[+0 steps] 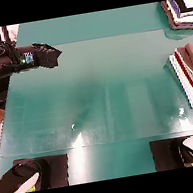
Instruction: Fold the shirts.
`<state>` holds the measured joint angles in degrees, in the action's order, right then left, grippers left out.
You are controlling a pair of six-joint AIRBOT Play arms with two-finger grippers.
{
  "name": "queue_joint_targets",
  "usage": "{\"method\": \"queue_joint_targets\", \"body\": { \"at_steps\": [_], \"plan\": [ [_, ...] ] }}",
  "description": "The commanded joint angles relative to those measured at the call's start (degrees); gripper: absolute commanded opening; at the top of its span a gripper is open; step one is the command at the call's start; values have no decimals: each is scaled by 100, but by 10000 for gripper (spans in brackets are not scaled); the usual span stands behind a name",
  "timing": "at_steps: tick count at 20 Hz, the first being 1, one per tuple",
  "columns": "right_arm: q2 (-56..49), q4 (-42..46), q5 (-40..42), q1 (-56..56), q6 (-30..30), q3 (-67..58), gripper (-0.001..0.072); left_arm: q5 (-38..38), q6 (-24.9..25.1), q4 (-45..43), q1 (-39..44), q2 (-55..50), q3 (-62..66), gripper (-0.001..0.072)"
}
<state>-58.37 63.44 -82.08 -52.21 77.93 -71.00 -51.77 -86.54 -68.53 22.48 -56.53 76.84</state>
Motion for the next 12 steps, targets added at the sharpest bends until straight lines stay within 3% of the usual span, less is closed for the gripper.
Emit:
{"method": "queue_joint_targets", "body": {
  "at_steps": [1, 10, 11, 12],
  "plan": [
    [-74, -730, 85, 962, 9, -564, 586, -31, -2, 7, 2, 0, 0, 25],
    [-938, -529, 254, 5285, 4, -2238, 569, 208, -4, 7, 2, 0, 0, 25],
    [-1067, -452, 260, 5630, 4, -2402, 502, 249, -4, 7, 2, 0, 0, 24],
    [-1180, -444, 247, 5899, 4, -2533, 355, 271, -4, 7, 2, 0, 0, 24]
  ]
}}
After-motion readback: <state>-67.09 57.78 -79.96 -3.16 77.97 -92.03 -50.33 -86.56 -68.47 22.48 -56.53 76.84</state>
